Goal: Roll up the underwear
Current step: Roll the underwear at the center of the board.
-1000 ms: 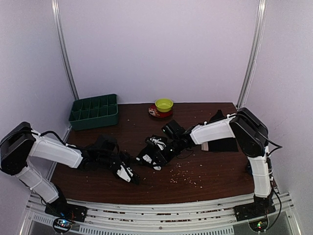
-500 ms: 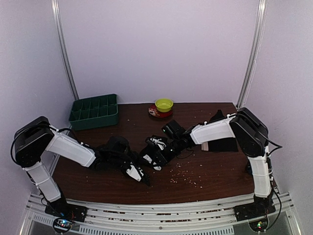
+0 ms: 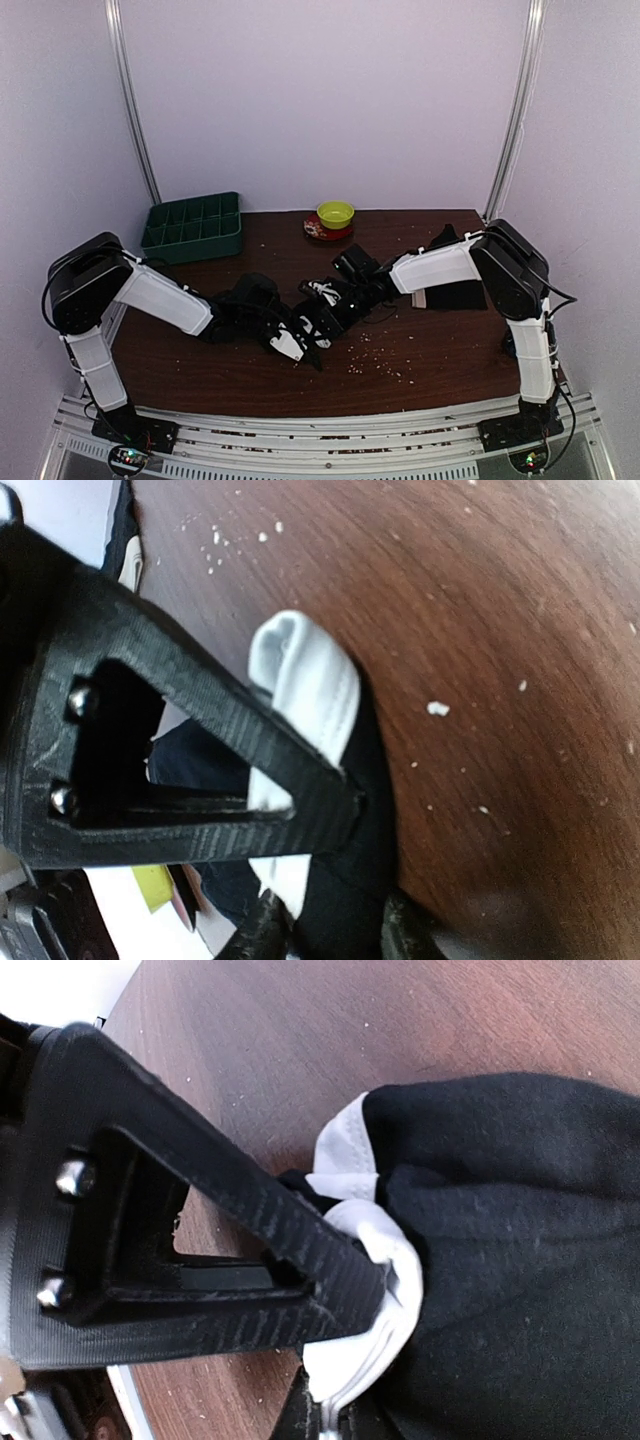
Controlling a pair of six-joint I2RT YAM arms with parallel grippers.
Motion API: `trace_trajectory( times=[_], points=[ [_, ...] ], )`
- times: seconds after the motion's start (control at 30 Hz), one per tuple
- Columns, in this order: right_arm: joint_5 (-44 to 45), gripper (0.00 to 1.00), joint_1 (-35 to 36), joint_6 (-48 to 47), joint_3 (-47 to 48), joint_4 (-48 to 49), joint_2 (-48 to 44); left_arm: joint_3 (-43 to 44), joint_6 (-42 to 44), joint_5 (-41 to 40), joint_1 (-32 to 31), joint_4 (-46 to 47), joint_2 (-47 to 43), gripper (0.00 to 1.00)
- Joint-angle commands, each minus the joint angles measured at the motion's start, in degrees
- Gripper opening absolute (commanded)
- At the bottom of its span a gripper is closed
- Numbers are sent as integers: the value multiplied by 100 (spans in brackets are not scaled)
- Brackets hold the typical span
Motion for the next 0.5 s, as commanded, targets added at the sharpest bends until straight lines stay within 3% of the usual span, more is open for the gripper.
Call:
trace_trajectory(
  times=[0.0,0.27,0.33,0.47],
  points=[
    [305,0,-83,-138,-185,-657,171,18,41,-379,25,-854,316,27],
    [380,2,-150,-285,-173,-740,-17,410,-80,-379,33,-1679,504,9],
    [552,11,-154,-315,-251,-687,-233,569,-171,-313,32,-2037,509,1],
    [1135,40,-168,-294,-655,-350,-1010,925,-477,-66,32,-2937,498,0]
  ],
)
